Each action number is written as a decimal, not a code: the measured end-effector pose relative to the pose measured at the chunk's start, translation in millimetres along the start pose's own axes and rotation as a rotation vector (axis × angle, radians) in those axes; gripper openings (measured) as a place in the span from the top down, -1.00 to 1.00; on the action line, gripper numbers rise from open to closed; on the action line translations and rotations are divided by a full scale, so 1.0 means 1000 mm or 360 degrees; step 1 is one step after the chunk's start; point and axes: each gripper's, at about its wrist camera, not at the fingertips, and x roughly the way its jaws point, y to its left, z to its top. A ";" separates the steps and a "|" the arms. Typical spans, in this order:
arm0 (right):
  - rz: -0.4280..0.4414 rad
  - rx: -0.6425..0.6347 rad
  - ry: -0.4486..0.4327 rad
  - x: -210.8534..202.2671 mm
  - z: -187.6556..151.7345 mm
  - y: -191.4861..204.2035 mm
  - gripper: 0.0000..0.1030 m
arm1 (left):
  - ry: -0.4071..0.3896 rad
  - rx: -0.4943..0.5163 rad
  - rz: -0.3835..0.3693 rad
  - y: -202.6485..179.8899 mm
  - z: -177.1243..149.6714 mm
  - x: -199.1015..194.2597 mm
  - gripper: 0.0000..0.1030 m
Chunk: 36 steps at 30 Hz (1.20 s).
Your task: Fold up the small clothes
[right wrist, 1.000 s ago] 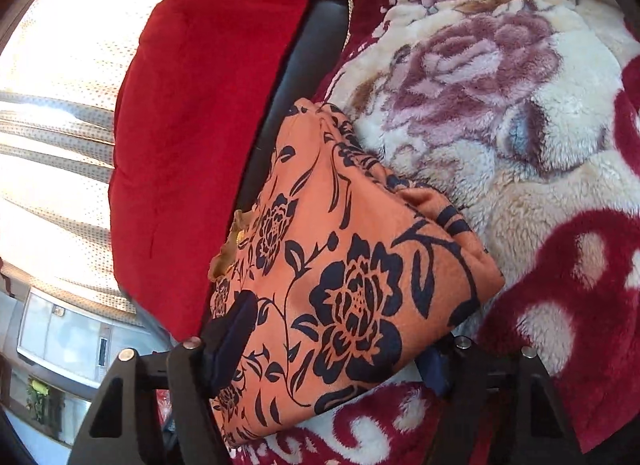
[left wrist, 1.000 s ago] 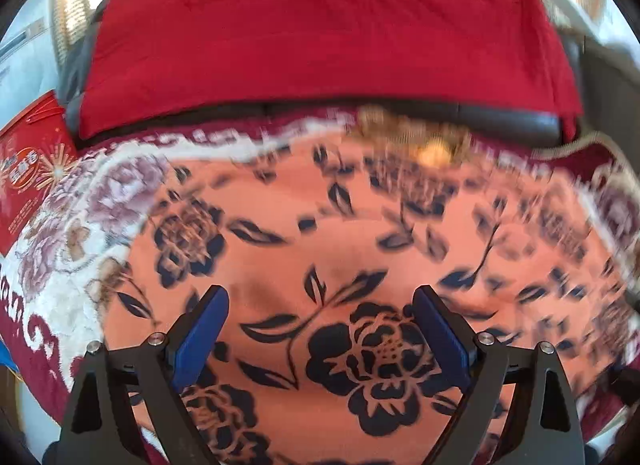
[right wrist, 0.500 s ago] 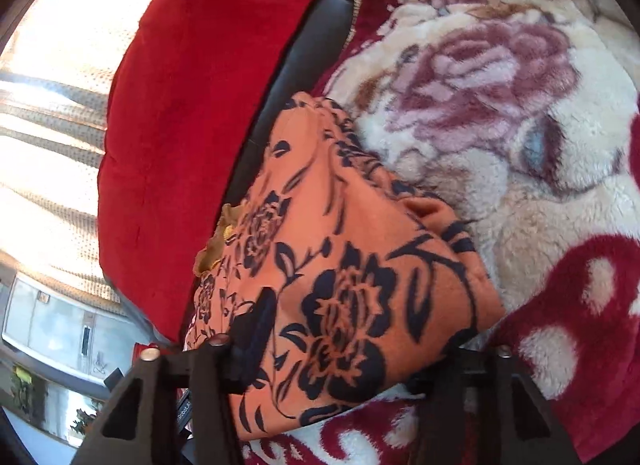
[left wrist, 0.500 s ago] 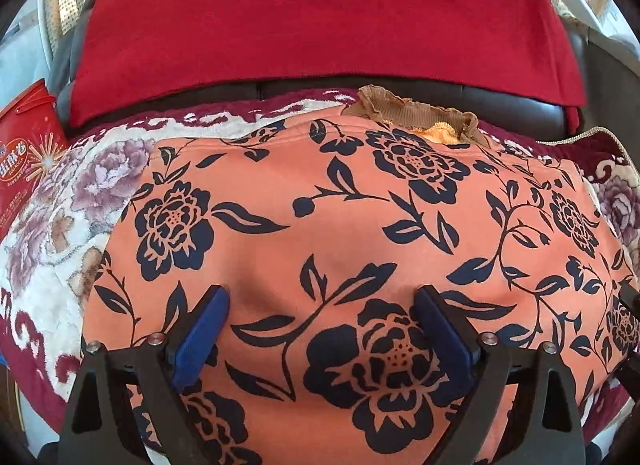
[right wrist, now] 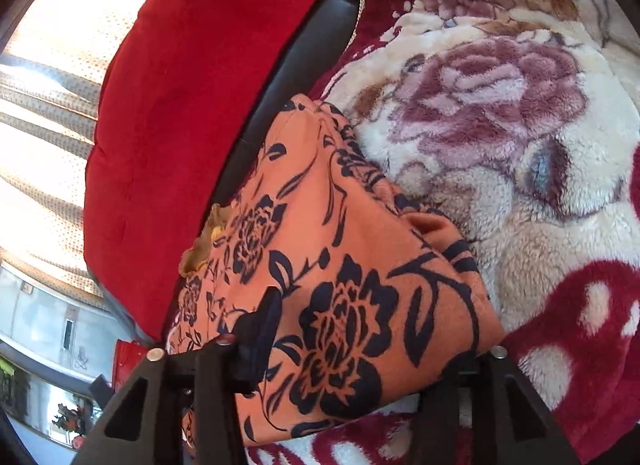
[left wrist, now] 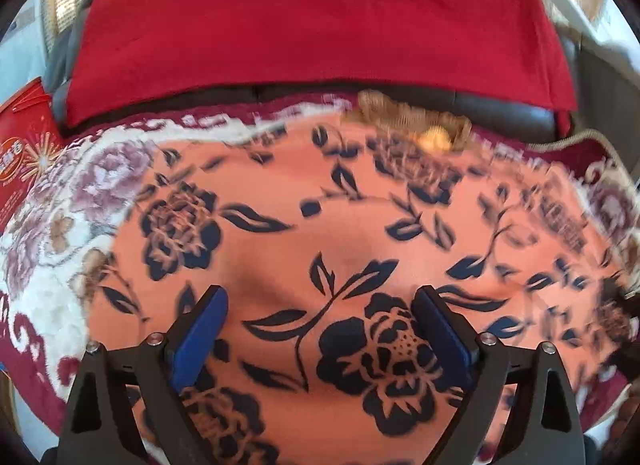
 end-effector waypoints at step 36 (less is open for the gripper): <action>0.0141 -0.1529 0.0165 0.048 -0.196 0.340 0.79 | -0.0265 -0.1158 0.0130 0.286 -0.043 -0.038 -0.79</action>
